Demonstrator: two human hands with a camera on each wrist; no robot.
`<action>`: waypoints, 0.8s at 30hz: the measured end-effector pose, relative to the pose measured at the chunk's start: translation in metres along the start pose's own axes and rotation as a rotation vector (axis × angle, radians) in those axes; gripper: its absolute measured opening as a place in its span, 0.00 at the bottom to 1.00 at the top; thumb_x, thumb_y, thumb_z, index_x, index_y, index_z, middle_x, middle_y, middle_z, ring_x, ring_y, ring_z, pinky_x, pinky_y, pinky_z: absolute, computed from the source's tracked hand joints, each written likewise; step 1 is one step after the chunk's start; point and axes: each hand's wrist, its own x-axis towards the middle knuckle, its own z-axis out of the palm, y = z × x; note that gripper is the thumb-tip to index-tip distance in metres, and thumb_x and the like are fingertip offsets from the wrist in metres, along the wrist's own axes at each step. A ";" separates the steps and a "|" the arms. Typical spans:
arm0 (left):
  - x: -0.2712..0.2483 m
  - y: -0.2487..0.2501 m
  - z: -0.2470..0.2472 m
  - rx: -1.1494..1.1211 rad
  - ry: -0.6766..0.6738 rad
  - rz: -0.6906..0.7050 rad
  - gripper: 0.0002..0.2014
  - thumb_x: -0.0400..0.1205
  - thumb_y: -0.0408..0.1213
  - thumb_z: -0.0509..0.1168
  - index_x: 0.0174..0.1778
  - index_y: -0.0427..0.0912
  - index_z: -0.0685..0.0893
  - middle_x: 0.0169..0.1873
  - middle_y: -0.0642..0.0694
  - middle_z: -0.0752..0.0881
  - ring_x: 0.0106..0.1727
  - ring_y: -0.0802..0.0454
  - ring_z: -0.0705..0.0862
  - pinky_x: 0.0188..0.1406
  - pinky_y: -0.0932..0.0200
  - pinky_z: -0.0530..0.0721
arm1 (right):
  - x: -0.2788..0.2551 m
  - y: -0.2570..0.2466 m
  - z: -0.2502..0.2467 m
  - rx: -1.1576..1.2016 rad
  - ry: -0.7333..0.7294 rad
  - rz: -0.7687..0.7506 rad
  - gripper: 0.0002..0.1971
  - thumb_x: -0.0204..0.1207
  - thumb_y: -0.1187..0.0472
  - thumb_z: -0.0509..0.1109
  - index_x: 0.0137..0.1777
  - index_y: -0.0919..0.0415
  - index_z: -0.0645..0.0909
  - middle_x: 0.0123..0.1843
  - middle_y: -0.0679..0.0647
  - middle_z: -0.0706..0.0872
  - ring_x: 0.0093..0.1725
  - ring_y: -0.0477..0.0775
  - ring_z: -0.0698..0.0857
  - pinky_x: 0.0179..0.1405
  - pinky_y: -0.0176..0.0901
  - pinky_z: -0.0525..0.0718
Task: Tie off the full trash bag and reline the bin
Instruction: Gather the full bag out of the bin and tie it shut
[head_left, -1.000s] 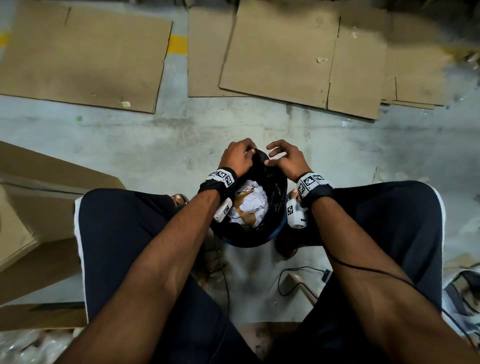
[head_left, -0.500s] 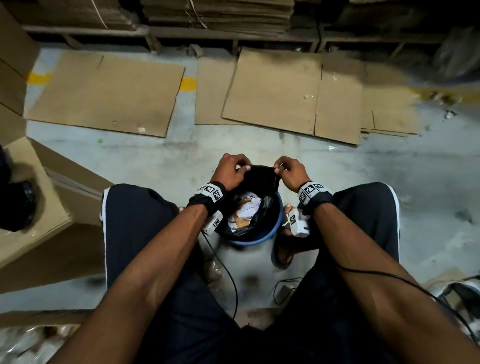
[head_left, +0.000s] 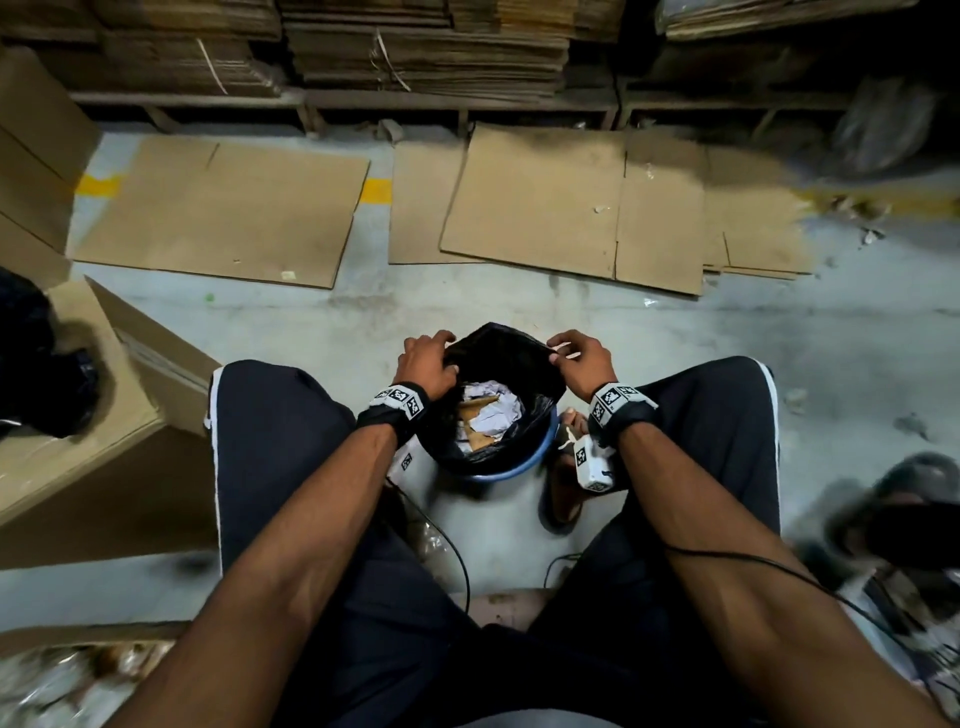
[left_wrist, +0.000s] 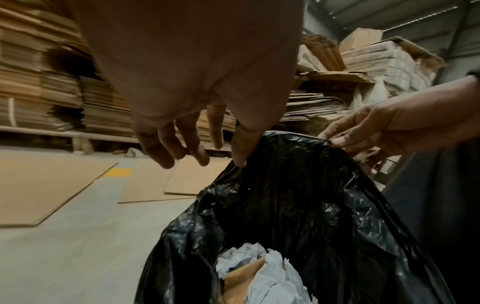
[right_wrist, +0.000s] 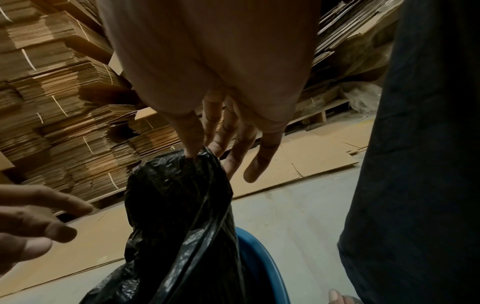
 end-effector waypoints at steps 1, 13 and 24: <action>0.001 -0.003 0.002 -0.017 -0.012 -0.024 0.27 0.78 0.39 0.69 0.75 0.46 0.76 0.62 0.34 0.83 0.71 0.32 0.73 0.68 0.38 0.77 | 0.000 0.000 -0.001 0.008 -0.004 0.006 0.10 0.76 0.68 0.73 0.55 0.57 0.88 0.42 0.54 0.87 0.44 0.55 0.86 0.49 0.43 0.86; 0.029 -0.008 0.025 -0.172 -0.050 -0.145 0.24 0.80 0.36 0.68 0.73 0.45 0.76 0.66 0.34 0.80 0.73 0.34 0.75 0.72 0.46 0.76 | 0.027 -0.014 0.035 -0.248 -0.045 -0.141 0.26 0.67 0.41 0.78 0.66 0.43 0.80 0.62 0.49 0.84 0.63 0.55 0.83 0.68 0.58 0.77; 0.042 -0.044 0.038 -0.200 -0.198 -0.512 0.24 0.75 0.44 0.73 0.64 0.37 0.81 0.63 0.34 0.85 0.64 0.31 0.84 0.66 0.41 0.83 | 0.064 -0.050 0.063 0.050 0.017 -0.221 0.06 0.72 0.66 0.71 0.43 0.55 0.87 0.47 0.54 0.89 0.45 0.47 0.86 0.58 0.47 0.84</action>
